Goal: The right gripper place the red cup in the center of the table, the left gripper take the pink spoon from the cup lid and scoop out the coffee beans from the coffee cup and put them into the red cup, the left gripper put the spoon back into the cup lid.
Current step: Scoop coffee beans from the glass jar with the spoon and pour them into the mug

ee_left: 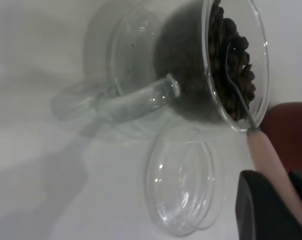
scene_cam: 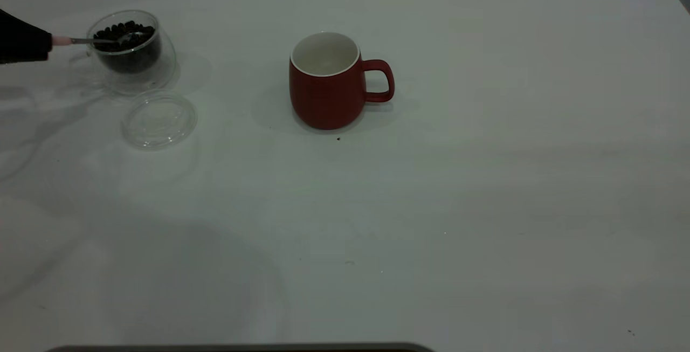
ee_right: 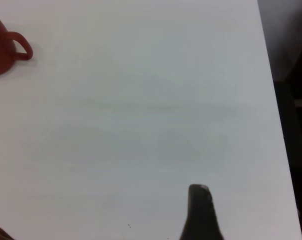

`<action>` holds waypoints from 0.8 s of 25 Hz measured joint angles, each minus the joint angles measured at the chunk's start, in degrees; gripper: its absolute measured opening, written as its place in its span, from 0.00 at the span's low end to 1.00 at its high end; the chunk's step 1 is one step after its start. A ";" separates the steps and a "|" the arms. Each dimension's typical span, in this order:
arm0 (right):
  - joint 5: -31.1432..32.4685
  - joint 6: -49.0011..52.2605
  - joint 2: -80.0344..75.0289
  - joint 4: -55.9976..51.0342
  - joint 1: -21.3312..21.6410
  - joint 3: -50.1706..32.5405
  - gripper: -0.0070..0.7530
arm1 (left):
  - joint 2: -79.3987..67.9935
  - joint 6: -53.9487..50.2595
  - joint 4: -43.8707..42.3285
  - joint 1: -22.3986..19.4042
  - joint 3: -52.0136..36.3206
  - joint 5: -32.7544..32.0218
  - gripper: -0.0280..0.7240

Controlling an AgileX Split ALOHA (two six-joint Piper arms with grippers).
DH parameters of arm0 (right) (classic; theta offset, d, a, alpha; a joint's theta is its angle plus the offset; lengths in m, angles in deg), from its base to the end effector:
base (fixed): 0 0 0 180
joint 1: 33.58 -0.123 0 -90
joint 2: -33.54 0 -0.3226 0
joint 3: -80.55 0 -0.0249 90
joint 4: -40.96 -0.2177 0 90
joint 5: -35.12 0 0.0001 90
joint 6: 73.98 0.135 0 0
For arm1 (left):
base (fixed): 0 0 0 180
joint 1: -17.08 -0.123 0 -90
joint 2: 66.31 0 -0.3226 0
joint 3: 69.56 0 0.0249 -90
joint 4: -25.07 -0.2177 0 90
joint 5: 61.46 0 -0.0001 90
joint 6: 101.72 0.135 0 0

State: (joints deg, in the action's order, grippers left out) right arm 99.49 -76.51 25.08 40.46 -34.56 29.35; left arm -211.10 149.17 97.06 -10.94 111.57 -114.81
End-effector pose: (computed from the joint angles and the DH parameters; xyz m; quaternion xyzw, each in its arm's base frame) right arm -0.0320 0.0005 0.2263 -0.0272 0.8826 -0.0020 0.4693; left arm 0.4310 0.1126 0.0637 -0.0955 0.8971 -0.3603 0.2372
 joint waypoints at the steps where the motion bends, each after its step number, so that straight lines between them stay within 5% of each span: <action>1: 0.00 0.00 0.00 0.00 0.00 0.00 0.77 | -0.25 -0.08 0.64 0.00 0.00 -0.24 0.20; 20: 0.00 0.00 0.02 0.00 0.00 0.00 0.77 | -2.07 -3.98 4.05 -4.32 0.05 -8.14 0.20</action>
State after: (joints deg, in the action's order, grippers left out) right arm 99.49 -76.51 25.09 40.46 -34.56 29.35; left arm -213.17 145.18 101.11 -15.26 111.62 -122.94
